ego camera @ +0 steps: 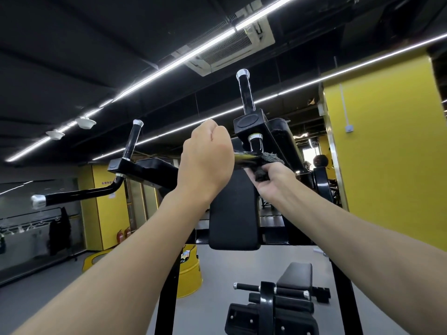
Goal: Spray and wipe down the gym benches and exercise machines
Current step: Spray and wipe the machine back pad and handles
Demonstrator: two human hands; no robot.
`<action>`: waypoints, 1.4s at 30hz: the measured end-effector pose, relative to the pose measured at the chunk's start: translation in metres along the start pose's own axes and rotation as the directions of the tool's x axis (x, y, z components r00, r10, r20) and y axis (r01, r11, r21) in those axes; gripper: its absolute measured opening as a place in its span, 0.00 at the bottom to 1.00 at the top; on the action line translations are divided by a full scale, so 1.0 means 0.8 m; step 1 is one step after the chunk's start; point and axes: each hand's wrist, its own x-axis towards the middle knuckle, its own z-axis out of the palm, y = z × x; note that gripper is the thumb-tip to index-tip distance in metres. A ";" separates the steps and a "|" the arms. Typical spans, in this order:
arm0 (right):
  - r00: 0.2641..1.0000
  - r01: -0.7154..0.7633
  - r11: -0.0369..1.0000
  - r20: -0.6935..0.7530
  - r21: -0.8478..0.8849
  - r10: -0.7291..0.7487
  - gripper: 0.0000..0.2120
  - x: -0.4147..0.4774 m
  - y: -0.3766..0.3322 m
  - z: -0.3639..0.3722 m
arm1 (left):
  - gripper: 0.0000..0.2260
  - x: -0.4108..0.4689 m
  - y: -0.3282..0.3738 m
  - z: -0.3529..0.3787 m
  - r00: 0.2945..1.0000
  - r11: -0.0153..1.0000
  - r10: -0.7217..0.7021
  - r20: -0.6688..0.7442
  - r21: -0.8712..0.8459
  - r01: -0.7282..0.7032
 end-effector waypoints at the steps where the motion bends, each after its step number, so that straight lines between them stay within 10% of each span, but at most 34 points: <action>1: 1.000 -0.017 1.000 0.001 0.012 0.017 0.11 -0.007 0.000 0.000 | 0.08 0.000 0.000 0.000 1.000 1.000 -0.003 0.003 -0.008 0.003; 16: 0.984 -0.167 0.981 0.076 0.098 0.160 0.10 -0.133 0.009 0.021 | 0.11 -0.004 0.010 0.001 0.999 0.989 -0.051 0.004 0.137 0.050; 23: 0.987 -0.132 0.990 0.101 0.057 0.125 0.12 -0.191 0.035 0.023 | 0.10 0.002 -0.007 -0.012 0.961 0.949 -0.132 0.245 -0.248 0.194; 26: 0.992 -0.066 0.996 0.107 -0.068 0.073 0.13 -0.198 0.056 0.014 | 0.19 -0.021 -0.051 -0.028 0.682 0.588 -0.346 0.644 -0.417 0.693; 28: 0.998 -0.013 0.974 0.053 -0.226 0.026 0.13 -0.197 0.071 0.010 | 0.27 -0.038 -0.080 -0.023 0.376 0.421 -0.225 0.899 -0.258 0.870; 30: 0.993 0.086 0.876 -0.031 -0.475 -0.114 0.13 -0.190 0.085 0.005 | 0.27 -0.051 -0.097 -0.018 0.232 0.361 -0.139 0.963 -0.169 0.917; 35: 0.948 0.087 0.137 0.040 -0.987 -0.315 0.15 -0.191 0.083 0.005 | 0.12 -0.053 -0.107 -0.009 0.365 0.064 -0.157 0.918 -0.359 0.931; 38: 0.943 0.105 0.153 0.050 -0.983 -0.328 0.14 -0.217 0.063 0.033 | 0.10 -0.027 -0.126 0.003 0.478 -0.050 -0.295 0.828 -0.512 0.857; 42: 0.710 0.364 0.143 0.175 -0.920 -0.682 0.16 -0.230 0.040 0.076 | 0.14 0.017 -0.150 0.020 0.584 -0.071 -0.500 0.639 -0.703 0.708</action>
